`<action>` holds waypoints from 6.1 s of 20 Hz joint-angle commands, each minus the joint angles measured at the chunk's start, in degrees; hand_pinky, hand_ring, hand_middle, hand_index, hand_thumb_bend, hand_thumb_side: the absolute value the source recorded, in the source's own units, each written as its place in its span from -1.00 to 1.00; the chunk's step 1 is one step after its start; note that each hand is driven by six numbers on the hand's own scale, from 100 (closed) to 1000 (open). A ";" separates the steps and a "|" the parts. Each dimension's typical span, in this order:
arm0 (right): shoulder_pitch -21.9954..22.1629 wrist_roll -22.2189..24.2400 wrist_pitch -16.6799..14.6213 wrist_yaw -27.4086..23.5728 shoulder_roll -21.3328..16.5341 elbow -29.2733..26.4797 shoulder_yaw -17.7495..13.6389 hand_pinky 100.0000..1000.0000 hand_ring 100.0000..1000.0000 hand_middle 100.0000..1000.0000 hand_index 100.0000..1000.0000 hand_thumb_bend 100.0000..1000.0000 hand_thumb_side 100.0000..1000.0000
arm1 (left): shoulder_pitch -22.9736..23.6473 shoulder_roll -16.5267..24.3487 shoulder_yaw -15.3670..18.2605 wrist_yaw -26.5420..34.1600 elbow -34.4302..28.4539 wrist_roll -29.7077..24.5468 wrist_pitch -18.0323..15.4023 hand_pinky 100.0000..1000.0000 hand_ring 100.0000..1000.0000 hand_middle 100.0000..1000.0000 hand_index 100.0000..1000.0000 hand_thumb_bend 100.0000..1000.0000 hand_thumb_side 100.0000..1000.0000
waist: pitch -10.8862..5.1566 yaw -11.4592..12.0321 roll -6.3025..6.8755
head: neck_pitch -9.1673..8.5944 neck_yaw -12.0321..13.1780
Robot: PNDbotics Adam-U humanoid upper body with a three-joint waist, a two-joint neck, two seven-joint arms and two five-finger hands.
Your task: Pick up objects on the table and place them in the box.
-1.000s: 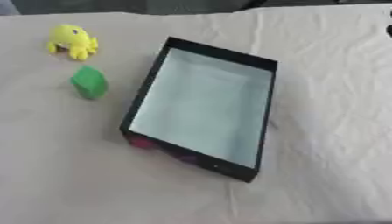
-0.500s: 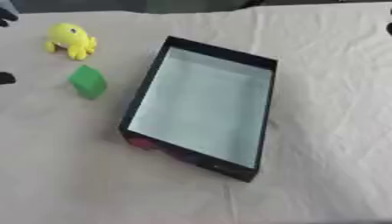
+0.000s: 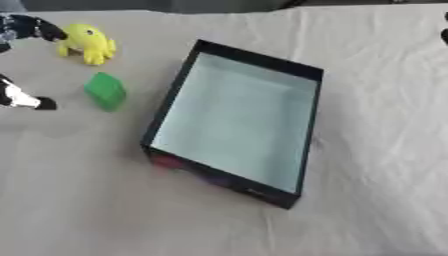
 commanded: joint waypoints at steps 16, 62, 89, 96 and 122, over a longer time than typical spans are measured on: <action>-0.18 0.01 0.24 0.69 0.34 -0.21 -0.48 1.00 0.90 0.98 0.73 -0.95 -0.16 | -3.77 -3.19 -4.21 -2.12 0.74 -19.42 -20.35 0.71 0.62 0.60 0.68 -0.30 -1.00 | 0.38 -0.81 -0.36 | -0.98 -2.27; -0.31 0.00 0.40 1.16 1.31 -0.11 -0.02 1.00 0.90 0.98 0.73 -1.00 -0.09 | -5.71 -5.62 -3.44 -7.84 4.33 -19.42 -20.35 0.44 0.13 -0.19 0.19 -0.72 -1.00 | 2.09 -1.68 -0.48 | -1.69 -0.94; 0.42 -1.66 -1.16 -0.28 -2.69 0.30 -2.04 1.00 0.90 0.97 0.73 -1.00 -0.13 | -11.86 -9.44 -4.13 4.84 -9.52 -17.22 -20.35 0.25 -0.08 -0.41 -0.08 -0.61 -1.00 | -0.42 -1.02 -0.83 | 0.08 -1.97; 0.09 -1.78 -1.98 -0.68 -6.41 1.37 -1.95 1.00 0.90 0.97 0.73 -1.00 -0.16 | -12.10 -12.21 -3.60 7.00 -9.58 -18.39 -19.97 0.24 -0.09 -0.39 -0.08 -0.56 -1.00 | -1.31 -1.85 -0.75 | 0.60 -2.15; -1.72 -0.32 -3.36 -1.85 -13.95 3.62 -0.24 1.00 0.89 0.96 0.72 -1.00 -0.17 | -7.81 -22.81 -2.79 -3.70 -13.91 -10.94 -15.47 0.14 -0.13 -0.37 -0.14 -0.54 -1.00 | -1.71 -3.38 1.09 | 0.73 -2.90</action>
